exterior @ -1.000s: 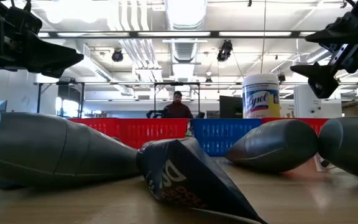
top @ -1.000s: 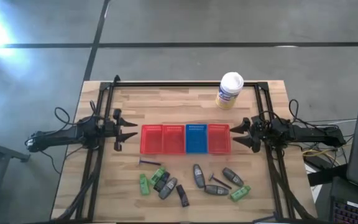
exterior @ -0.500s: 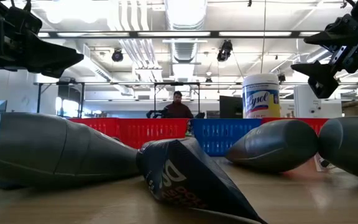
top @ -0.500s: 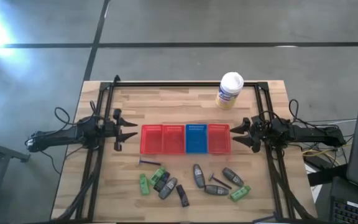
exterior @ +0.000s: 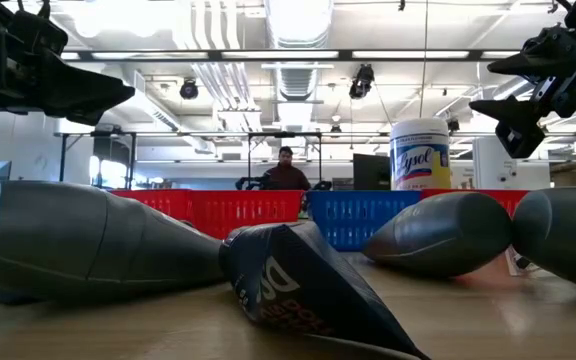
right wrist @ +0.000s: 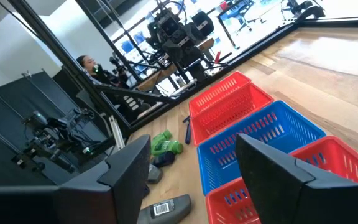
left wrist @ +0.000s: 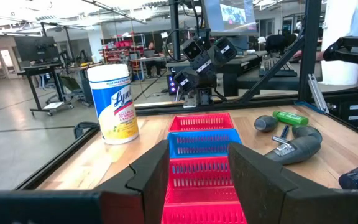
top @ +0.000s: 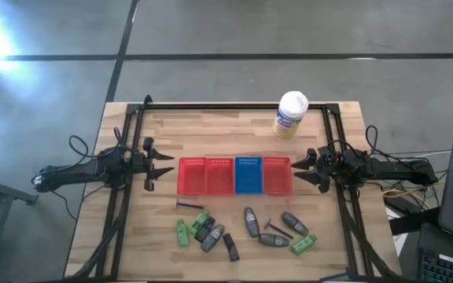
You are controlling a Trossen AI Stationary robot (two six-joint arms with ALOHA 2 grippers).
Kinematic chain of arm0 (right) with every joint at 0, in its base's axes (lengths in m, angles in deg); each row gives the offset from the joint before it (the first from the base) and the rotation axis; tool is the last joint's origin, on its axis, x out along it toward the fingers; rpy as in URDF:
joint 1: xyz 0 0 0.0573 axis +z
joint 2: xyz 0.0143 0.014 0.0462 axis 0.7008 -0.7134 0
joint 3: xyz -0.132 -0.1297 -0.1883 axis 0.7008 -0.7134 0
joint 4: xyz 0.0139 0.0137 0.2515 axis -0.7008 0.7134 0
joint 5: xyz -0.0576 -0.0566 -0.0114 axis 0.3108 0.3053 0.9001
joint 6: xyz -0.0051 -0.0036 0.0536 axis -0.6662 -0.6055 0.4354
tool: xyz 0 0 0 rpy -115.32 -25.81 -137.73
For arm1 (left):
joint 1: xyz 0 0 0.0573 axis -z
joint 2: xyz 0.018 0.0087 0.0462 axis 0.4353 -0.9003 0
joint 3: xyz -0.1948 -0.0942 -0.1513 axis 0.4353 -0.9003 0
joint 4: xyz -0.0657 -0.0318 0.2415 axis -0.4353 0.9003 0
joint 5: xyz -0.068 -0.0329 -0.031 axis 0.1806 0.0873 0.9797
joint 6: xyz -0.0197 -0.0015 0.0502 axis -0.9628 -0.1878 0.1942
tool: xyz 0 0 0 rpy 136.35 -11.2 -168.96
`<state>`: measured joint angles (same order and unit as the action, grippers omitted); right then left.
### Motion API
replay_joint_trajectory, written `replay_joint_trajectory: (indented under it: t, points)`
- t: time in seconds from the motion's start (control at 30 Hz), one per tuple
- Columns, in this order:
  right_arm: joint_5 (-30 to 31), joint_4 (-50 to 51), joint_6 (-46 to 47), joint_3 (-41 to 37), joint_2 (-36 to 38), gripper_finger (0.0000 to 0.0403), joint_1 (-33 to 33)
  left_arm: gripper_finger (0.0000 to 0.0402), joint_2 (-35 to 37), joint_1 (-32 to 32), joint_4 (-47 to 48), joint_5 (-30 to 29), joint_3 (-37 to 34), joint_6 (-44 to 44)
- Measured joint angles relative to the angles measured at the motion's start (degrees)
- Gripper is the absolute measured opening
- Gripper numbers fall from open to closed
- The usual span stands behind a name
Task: Pick & Place Travel size toiletries
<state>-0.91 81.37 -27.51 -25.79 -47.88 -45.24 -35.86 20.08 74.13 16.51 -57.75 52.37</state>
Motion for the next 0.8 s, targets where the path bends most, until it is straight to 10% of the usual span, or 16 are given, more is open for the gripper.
replay_joint_trajectory:
  t: [0.8]
  points:
    - [0.0,0.0,0.0,0.0,0.0,0.0286,0.0,0.0170,0.0,0.0,0.0,0.0,0.0,0.0]
